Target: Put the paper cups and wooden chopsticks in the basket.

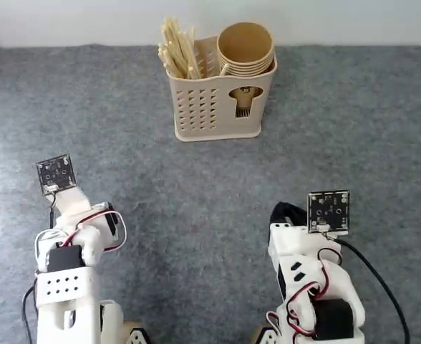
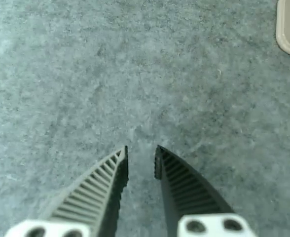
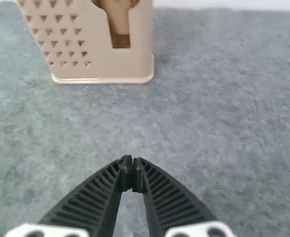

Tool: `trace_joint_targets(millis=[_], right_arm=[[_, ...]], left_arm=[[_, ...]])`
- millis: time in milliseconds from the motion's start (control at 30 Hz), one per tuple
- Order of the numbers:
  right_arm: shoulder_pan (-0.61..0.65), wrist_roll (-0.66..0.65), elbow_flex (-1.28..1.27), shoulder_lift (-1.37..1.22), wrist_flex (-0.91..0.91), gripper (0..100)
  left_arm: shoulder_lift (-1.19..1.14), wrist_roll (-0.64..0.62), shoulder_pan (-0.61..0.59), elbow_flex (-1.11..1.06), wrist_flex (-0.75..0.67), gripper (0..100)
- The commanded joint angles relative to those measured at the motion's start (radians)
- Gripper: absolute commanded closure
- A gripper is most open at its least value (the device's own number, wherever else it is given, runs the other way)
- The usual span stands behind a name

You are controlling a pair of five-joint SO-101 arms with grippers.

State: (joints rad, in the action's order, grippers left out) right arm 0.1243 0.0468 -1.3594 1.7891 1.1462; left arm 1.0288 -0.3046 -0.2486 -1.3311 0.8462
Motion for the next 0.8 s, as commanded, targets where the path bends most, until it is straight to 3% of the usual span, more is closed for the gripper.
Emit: trace_joint_targets(millis=[0, 167, 400, 533, 767], right_arm=[[-0.042, 0.011, 0.005, 0.007, 0.012, 99.0], [-0.042, 0.012, -0.063, 0.025, 0.056, 99.0], [-0.047, 0.012, -0.135, 0.027, 0.064, 99.0], [-0.047, 0.012, -0.173, 0.027, 0.064, 99.0], [-0.047, 0.012, -0.296, 0.027, 0.061, 99.0]], left_arm=[[0.123, -0.023, 0.006, 0.087, 0.080, 94], [0.404, -0.034, 0.009, -0.027, 0.097, 97], [0.804, 0.014, 0.157, -0.211, 0.180, 97], [0.761, 0.049, 0.264, -0.231, 0.184, 98], [0.796, 0.054, 0.313, -0.309, 0.183, 98]])
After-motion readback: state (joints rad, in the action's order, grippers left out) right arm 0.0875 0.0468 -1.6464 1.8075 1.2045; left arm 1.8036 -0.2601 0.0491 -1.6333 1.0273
